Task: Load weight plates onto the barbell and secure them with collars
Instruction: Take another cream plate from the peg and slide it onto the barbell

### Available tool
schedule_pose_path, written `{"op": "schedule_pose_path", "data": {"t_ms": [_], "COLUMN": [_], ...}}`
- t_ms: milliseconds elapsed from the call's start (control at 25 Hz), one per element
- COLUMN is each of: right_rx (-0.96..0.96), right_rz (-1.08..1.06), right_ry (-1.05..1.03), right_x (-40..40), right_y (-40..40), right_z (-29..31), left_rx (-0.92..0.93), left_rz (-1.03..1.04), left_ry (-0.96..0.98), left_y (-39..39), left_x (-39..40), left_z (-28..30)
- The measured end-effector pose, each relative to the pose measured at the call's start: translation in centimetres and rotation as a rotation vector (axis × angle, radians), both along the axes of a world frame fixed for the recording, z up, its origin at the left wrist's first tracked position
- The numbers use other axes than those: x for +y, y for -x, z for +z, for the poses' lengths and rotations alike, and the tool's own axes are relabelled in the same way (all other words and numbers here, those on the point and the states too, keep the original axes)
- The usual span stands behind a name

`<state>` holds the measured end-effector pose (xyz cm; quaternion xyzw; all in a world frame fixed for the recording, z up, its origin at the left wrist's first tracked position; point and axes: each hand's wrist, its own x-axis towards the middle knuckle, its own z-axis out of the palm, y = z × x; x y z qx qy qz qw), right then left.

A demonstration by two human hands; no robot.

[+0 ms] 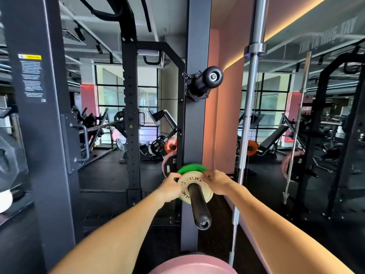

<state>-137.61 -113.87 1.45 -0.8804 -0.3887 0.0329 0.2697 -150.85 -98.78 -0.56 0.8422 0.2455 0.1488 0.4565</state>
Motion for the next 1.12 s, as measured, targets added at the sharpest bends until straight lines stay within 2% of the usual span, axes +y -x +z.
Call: {"op": "schedule_pose_path", "data": {"t_ms": [120, 240, 360, 600, 760, 880, 1000, 1120], "right_rx": [0.061, 0.141, 0.173, 0.098, 0.066, 0.113, 0.174, 0.198], "right_rz": [0.047, 0.088, 0.081, 0.098, 0.173, 0.254, 0.361, 0.428], "right_ry": [-0.014, -0.006, -0.071, -0.079, -0.077, -0.056, -0.026, -0.102], "right_x": [-2.1, -4.1, -5.3, -6.9, -8.6, -10.4, -11.1, -9.9], "right_y": [0.4, 1.1, 2.4, 3.9, 5.5, 7.3, 9.7, 13.0], "right_z": [-0.9, -1.7, -2.4, -2.9, -3.0, -2.0, 0.2, 2.7], "left_rx": [0.071, 0.150, 0.182, 0.185, 0.124, 0.095, 0.042, -0.091], "left_rz": [-0.066, -0.153, -0.185, -0.230, -0.269, -0.294, -0.282, -0.202], "left_ry": [-0.128, -0.046, -0.108, -0.121, -0.241, -0.270, -0.215, -0.125], "left_y": [0.6, 1.2, 1.5, 3.9, 6.4, 8.5, 11.4, 15.8], "left_x": [0.0, -0.1, -0.8, -2.4, -3.8, -4.8, -5.2, -4.9], "left_z": [0.2, 0.8, 1.0, 0.2, -0.3, -0.4, 0.0, 1.2]}}
